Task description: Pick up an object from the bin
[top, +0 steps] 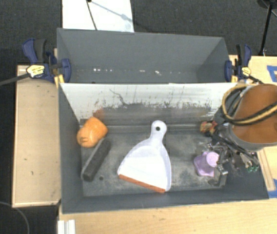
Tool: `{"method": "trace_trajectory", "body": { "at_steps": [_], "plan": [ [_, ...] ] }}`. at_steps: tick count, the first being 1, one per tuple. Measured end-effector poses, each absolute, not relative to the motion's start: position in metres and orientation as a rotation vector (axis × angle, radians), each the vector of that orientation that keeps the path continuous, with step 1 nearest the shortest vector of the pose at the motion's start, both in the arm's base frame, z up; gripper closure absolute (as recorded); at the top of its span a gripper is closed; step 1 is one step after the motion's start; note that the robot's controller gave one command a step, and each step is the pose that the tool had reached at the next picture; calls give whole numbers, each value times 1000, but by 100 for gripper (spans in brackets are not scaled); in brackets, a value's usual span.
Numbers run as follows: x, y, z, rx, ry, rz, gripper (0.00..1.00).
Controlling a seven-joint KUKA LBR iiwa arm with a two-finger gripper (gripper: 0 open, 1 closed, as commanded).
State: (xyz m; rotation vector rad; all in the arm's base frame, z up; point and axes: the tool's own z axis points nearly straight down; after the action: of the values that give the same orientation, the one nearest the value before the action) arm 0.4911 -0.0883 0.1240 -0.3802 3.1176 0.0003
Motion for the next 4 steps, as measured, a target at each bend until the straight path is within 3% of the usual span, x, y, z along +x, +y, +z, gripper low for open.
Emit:
{"method": "trace_trajectory", "body": {
  "at_steps": [2, 4],
  "plan": [
    [482, -88, 83, -362, 3117, 1, 0],
    [484, -80, 72, -564, 3080, -2, 0]
  ]
}}
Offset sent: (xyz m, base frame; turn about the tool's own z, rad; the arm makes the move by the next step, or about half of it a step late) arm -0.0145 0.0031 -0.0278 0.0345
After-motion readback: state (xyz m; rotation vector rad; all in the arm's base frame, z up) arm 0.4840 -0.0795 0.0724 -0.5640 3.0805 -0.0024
